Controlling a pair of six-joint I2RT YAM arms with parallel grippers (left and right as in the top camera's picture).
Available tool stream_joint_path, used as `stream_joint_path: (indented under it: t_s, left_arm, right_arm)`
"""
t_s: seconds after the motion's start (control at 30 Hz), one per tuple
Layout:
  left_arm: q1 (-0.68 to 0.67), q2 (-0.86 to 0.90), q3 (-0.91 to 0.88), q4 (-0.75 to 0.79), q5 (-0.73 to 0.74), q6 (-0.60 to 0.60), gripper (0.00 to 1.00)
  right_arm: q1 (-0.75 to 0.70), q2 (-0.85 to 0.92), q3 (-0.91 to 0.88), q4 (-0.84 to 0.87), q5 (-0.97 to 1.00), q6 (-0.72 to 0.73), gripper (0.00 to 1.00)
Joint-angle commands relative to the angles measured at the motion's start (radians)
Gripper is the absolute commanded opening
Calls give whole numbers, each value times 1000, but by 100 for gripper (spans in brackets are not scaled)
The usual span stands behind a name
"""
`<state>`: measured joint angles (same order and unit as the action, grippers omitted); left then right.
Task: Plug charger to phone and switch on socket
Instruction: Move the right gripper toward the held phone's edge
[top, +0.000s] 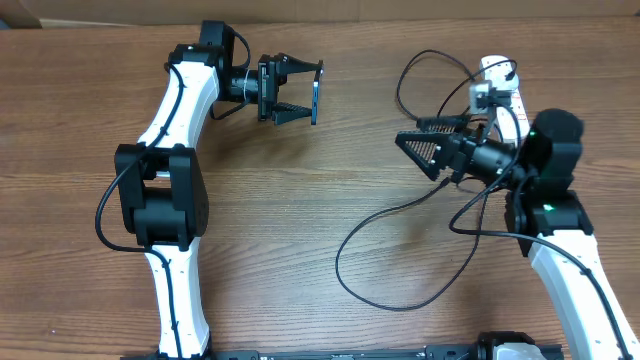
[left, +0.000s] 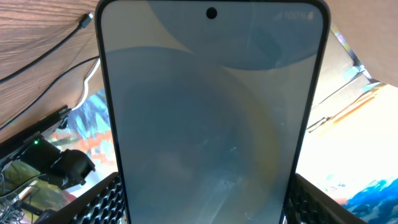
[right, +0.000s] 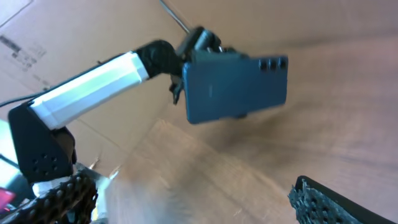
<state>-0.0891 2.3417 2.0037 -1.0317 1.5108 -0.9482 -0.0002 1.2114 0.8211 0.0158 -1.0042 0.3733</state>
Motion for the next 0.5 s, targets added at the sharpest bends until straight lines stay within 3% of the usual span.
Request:
stream_joint_path:
  t_s: [0.0,0.23,0.47]
  left_arm:
    - [5,3,32,1,52,-10,64]
    - [5,3,32,5,-33,-47,64]
    - [2,3,32,101,-126,-121,64]
  right_arm:
    - [53,-8,57,-114,156,15,100]
    - [237,26,300,-588,758,-109,100]
    - [377,101,393,-598,900,-39,100]
